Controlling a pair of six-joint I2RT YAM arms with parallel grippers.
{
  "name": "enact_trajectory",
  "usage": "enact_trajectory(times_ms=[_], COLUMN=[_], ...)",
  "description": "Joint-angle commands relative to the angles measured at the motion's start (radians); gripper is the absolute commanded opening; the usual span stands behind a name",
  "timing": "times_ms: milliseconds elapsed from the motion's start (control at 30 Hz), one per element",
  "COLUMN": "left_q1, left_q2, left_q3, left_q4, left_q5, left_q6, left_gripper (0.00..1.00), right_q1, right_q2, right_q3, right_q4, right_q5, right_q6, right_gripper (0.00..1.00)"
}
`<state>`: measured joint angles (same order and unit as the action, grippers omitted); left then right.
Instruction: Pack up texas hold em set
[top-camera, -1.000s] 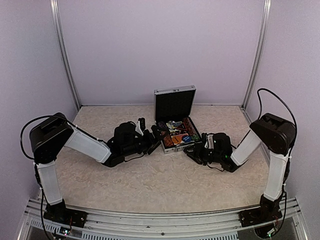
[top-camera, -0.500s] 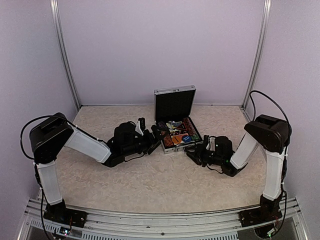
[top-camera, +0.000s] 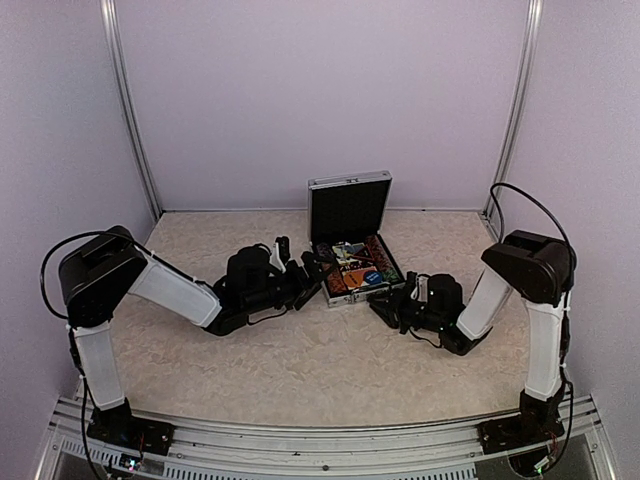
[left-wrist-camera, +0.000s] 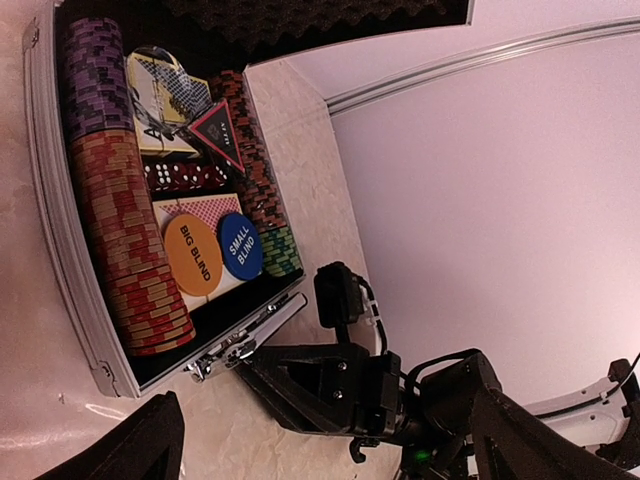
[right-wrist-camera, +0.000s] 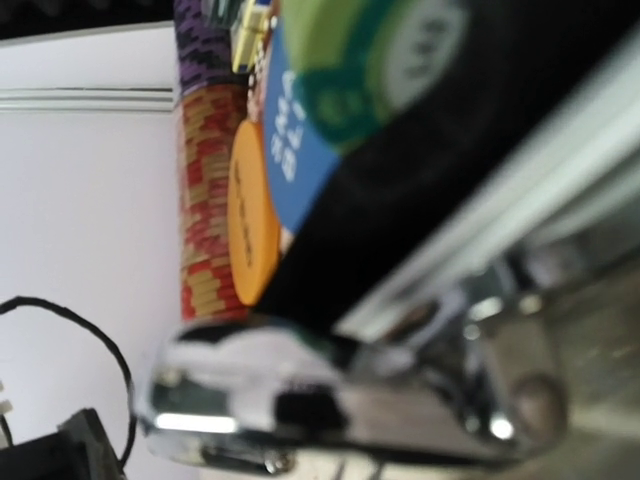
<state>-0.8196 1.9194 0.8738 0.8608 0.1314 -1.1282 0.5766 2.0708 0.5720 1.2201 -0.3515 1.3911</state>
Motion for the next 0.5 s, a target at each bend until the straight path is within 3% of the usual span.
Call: enact_trajectory(times_ms=[0, 267, 467], left_q1=[0.000, 0.005, 0.009], left_q2=[-0.043, -0.045, -0.073], left_q3=[-0.010, 0.007, -0.025], left_q4=[0.036, 0.038, 0.045], left_q5=[0.007, 0.027, 0.042], left_q6=[0.011, 0.030, 0.031], left_gripper=[0.99, 0.99, 0.99], right_q1=[0.016, 0.018, 0.018], right_q2=[0.031, -0.010, -0.065], right_q3=[0.011, 0.015, 0.058], right_q4=[-0.013, -0.074, -0.199], right_q5=[0.022, 0.038, 0.024], right_q6=[0.032, 0.041, 0.028], right_gripper=[0.15, 0.00, 0.00])
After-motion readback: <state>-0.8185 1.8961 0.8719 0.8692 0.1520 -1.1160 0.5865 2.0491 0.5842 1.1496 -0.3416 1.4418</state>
